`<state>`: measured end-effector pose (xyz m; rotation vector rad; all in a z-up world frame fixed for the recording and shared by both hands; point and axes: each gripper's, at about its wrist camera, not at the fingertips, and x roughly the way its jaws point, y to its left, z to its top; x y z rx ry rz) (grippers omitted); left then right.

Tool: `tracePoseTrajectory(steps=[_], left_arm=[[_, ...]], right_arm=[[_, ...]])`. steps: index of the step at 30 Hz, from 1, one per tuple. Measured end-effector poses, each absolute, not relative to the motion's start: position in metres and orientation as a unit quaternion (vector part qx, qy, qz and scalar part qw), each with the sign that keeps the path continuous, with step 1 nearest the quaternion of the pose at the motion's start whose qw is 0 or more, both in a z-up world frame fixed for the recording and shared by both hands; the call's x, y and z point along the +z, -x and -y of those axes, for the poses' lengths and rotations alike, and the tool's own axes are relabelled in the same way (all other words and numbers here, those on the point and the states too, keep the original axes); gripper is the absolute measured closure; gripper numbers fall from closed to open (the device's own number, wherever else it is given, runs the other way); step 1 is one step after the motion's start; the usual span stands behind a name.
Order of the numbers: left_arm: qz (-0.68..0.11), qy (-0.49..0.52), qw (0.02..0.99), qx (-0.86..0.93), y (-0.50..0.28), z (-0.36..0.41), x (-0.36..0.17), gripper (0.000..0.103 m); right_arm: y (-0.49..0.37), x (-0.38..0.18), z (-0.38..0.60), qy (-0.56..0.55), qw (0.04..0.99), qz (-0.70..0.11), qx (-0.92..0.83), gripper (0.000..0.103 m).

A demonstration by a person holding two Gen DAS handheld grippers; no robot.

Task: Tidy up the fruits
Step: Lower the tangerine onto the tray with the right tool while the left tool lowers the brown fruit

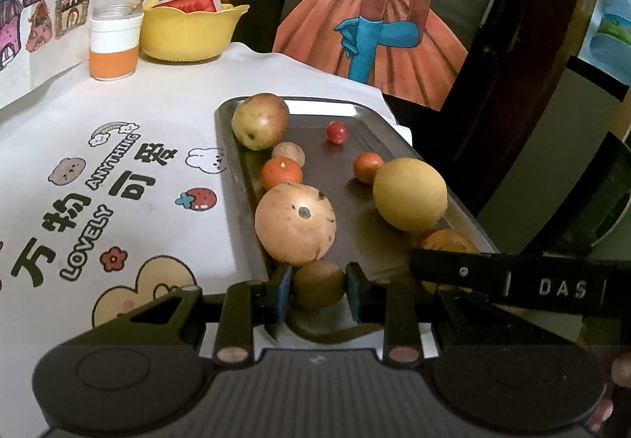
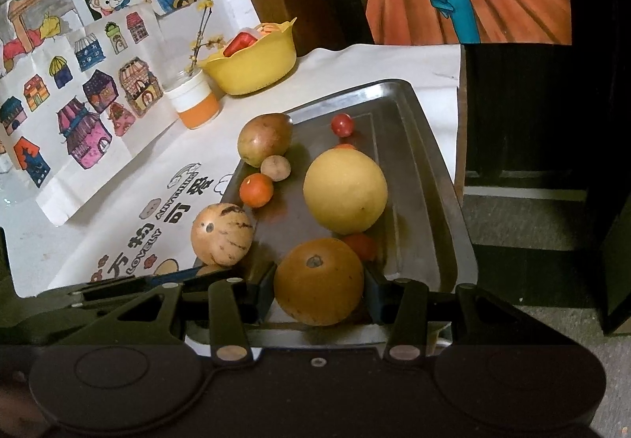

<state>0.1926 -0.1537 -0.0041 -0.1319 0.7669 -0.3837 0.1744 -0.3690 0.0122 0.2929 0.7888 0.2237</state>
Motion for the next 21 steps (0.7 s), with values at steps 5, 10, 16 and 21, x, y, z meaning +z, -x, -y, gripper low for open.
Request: tracePoseTrajectory(steps=[5,10,16,21], left_arm=[[-0.365,0.064,0.911,-0.182,-0.200,0.153,-0.004,0.071],[-0.359,0.064,0.914,-0.178,-0.208,0.154,-0.004,0.071],[-0.358,0.067,0.914,-0.176,-0.214,0.155,-0.007,0.071],[-0.359,0.068,0.914,-0.176,-0.217,0.156,-0.009,0.070]], right_arm=[[-0.176,0.008,0.366,-0.124,0.914,-0.371,0.105,0.055],[-0.177,0.006,0.360,-0.094,0.928,-0.348,0.094,0.055],[-0.177,0.002,0.352,-0.054,0.941,-0.324,0.079,0.054],[-0.179,0.000,0.349,-0.047,0.947,-0.310,0.069,0.053]])
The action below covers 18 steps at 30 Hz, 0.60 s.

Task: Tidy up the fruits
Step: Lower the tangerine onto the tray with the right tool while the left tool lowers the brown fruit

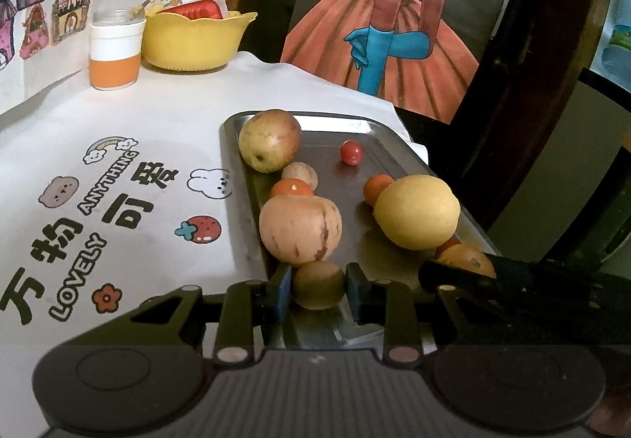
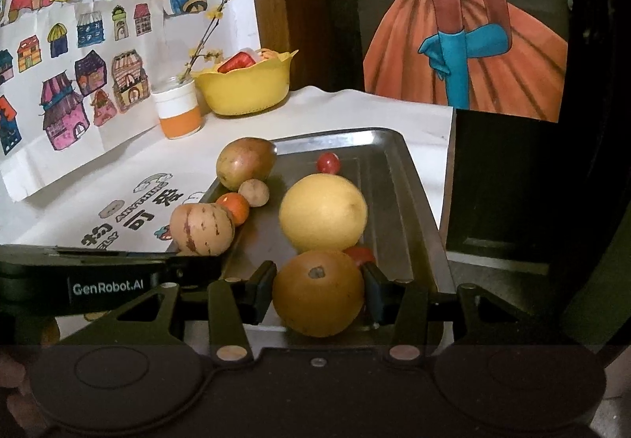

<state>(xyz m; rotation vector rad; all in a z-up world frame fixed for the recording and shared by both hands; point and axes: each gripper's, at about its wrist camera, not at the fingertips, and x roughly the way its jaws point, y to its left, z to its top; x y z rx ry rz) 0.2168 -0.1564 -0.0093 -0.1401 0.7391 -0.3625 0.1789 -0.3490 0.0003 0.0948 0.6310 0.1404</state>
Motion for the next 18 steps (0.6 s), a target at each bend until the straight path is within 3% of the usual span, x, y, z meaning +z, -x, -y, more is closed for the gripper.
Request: tracePoseTrajectory(steps=[18], left_arm=[[-0.353,0.064,0.917,-0.175,-0.214,0.157,-0.011,0.069]], right_arm=[[-0.171,-0.009,0.350,-0.082,0.951,-0.294,0.044,0.052]])
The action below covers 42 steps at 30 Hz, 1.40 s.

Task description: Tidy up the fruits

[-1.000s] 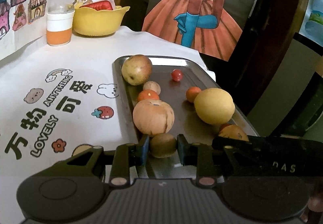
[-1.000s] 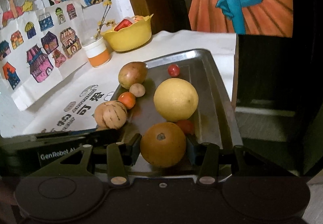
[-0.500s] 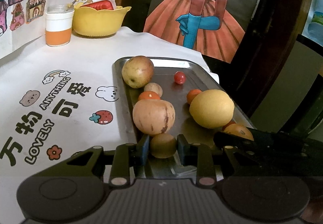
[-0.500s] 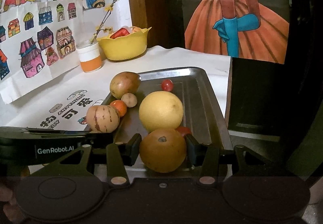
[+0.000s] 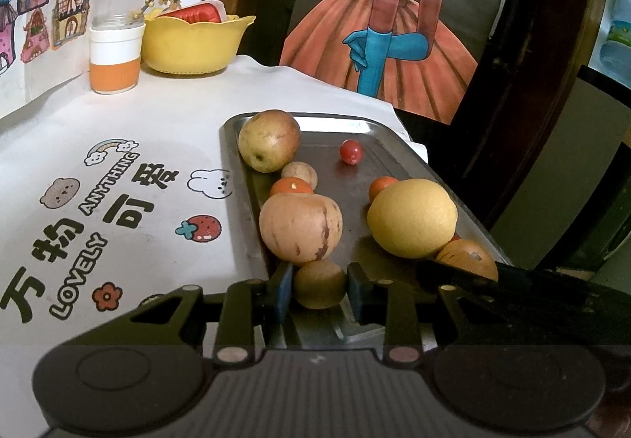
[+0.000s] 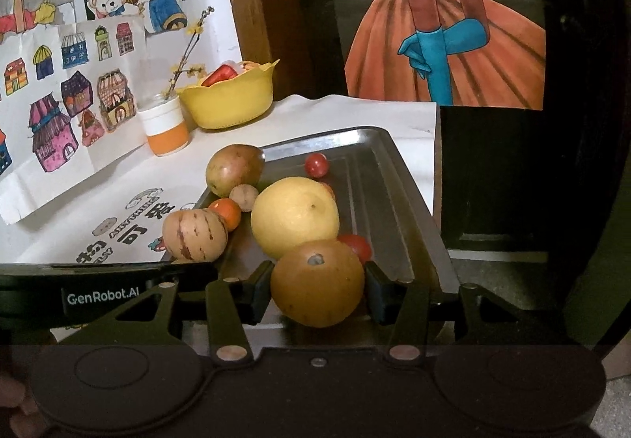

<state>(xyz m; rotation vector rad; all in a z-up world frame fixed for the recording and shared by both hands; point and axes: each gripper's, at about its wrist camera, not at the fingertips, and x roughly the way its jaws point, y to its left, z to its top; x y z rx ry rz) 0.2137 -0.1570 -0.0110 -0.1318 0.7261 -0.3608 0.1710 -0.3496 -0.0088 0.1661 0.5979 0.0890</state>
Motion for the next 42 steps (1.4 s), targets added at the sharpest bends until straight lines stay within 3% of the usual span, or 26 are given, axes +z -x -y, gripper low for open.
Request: tracePoseTrajectory(steps=[8,15,22,25,34,42], left_arm=[[-0.353,0.073,0.915,-0.180,-0.210,0.155,-0.008,0.068],[-0.351,0.076,0.915,-0.187,-0.202,0.154,-0.005,0.058],[-0.344,0.075,0.916,-0.190,-0.193,0.151,-0.001,0.055],[-0.339,0.072,0.921,-0.178,-0.187,0.150,0.002,0.041],[-0.334,0.083,0.925,-0.162,-0.177,0.137,0.002,0.039],[-0.316,0.096,0.934,-0.137,-0.169,0.124,0.006,0.025]], right_arm=[[-0.169,-0.009,0.349,-0.074,0.953,-0.292,0.040,0.045],[-0.164,-0.009,0.350,-0.067,0.954,-0.289,0.035,0.038],[-0.149,-0.007,0.349,-0.047,0.959,-0.278,0.027,0.030],[-0.143,-0.003,0.350,-0.038,0.962,-0.270,0.021,0.027],[-0.130,-0.001,0.351,-0.035,0.965,-0.261,0.012,0.018],[-0.124,0.002,0.349,-0.035,0.967,-0.253,0.005,0.011]])
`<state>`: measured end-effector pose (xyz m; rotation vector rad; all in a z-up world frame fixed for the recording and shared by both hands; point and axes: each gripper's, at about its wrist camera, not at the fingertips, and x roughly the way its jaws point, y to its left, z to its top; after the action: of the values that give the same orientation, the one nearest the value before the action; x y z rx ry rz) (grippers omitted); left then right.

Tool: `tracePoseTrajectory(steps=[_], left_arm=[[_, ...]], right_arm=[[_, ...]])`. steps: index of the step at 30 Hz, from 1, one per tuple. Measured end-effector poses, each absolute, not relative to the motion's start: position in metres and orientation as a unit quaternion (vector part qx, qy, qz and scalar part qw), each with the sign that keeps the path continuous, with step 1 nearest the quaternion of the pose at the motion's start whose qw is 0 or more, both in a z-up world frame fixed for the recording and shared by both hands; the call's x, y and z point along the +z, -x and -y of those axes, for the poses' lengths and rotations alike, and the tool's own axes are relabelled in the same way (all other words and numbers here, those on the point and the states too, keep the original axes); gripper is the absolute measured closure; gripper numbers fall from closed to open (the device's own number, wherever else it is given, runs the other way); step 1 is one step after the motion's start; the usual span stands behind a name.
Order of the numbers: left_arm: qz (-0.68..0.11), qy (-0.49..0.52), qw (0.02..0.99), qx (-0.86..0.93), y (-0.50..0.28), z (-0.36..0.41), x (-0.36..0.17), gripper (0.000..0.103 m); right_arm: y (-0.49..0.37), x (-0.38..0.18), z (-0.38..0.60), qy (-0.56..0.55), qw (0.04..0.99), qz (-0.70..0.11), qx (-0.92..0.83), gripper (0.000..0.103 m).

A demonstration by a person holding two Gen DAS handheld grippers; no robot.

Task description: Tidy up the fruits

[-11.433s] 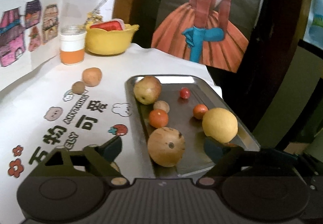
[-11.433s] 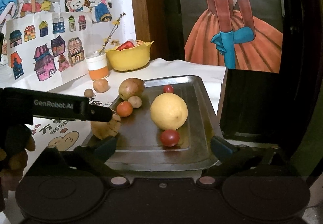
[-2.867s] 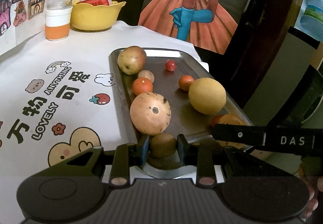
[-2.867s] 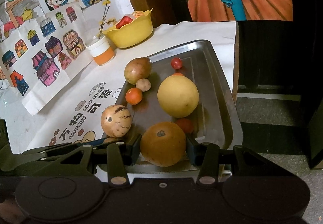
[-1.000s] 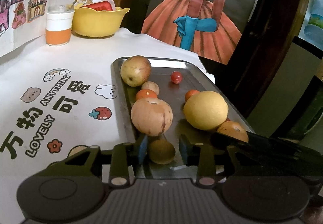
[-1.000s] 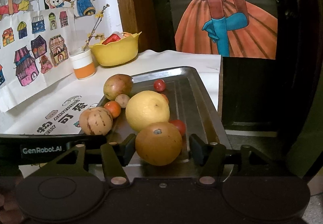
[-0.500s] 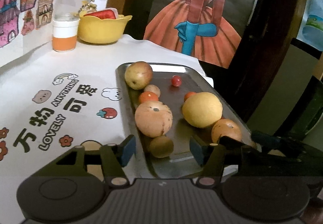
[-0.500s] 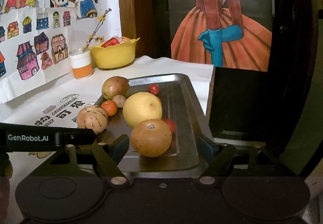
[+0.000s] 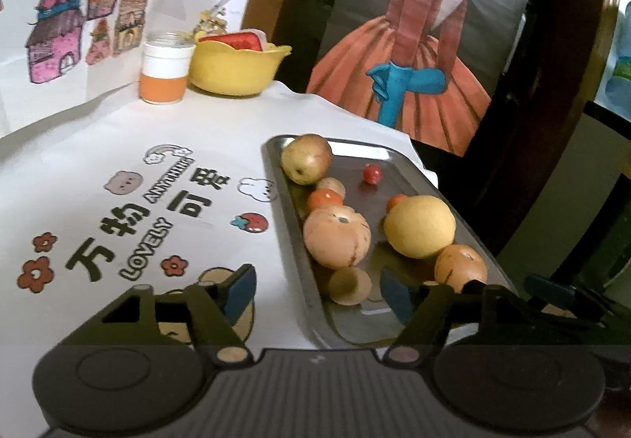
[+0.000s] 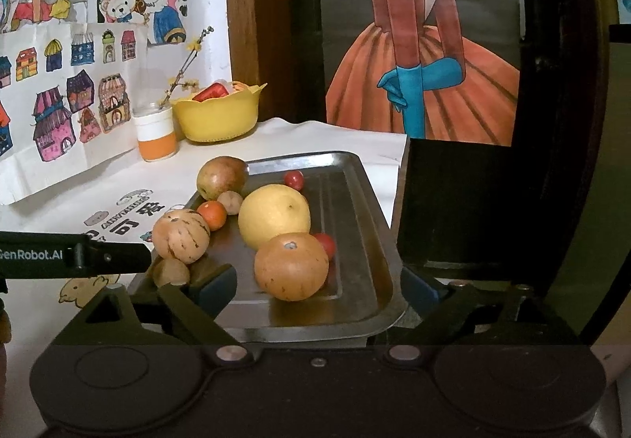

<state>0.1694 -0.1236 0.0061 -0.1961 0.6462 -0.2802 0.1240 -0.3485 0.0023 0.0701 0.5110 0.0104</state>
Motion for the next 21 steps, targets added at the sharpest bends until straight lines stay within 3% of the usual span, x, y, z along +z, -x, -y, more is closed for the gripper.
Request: tracePoseTrajectory(steps=[9,21], left_arm=[[-0.293,0.099,0.943,-0.122,-0.157,0.116,0.014,0.005],[-0.277,0.110,0.949,-0.102,-0.142,0.101,0.019,0.001]], right_arm=[[-0.113,0.012,0.341,-0.028,0.972,-0.234,0.006,0.001],[-0.096,0.023,0.330,-0.024,0.976,-0.218,0.005,0.001]])
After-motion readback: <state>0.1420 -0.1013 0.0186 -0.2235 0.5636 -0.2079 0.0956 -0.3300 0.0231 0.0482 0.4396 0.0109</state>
